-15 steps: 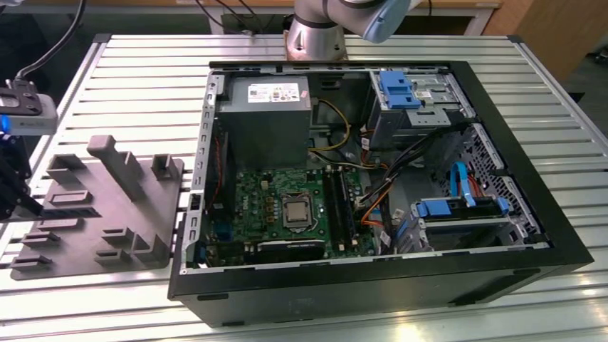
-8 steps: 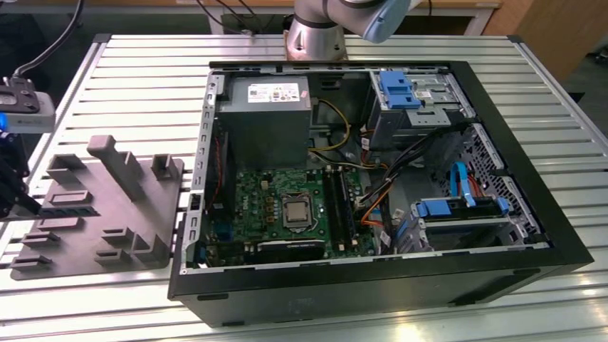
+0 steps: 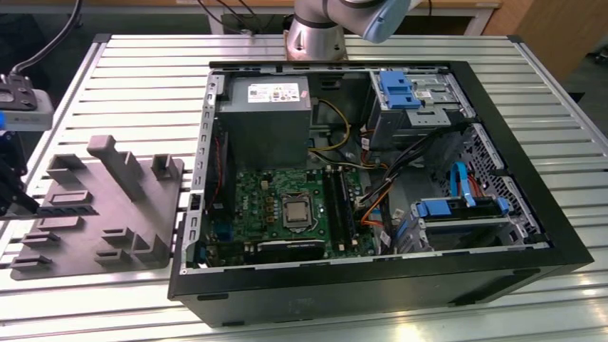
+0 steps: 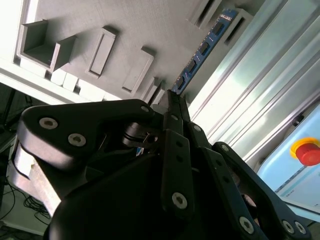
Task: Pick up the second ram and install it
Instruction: 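Pick up the second ram and move it above second insertion slot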
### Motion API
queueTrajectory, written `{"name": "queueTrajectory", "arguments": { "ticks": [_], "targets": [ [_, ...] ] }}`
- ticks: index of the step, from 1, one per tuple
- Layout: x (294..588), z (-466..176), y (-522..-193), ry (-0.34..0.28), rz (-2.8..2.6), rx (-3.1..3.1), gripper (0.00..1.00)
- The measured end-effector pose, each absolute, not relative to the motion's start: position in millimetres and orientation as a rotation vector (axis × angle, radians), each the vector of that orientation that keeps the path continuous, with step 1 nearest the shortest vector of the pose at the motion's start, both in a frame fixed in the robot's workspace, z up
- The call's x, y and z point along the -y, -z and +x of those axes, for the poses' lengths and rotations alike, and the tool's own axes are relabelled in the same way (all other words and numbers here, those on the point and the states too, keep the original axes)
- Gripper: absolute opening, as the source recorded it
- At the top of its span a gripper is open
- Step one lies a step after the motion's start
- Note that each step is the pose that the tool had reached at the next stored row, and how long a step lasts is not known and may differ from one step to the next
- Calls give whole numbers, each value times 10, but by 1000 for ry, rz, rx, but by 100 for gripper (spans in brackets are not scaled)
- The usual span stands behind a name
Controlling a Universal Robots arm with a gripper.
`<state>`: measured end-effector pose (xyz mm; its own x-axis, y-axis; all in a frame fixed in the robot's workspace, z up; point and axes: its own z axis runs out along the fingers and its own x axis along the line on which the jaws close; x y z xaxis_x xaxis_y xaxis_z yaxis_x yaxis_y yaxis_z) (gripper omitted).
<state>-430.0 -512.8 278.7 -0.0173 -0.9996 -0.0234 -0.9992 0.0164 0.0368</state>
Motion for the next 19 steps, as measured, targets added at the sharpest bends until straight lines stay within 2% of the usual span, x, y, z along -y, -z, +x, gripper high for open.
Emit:
{"name": "queueTrajectory", "arguments": {
  "ticks": [19],
  "targets": [
    [5128,-4311,-2862,65,2196,2234,12]
  ]
}}
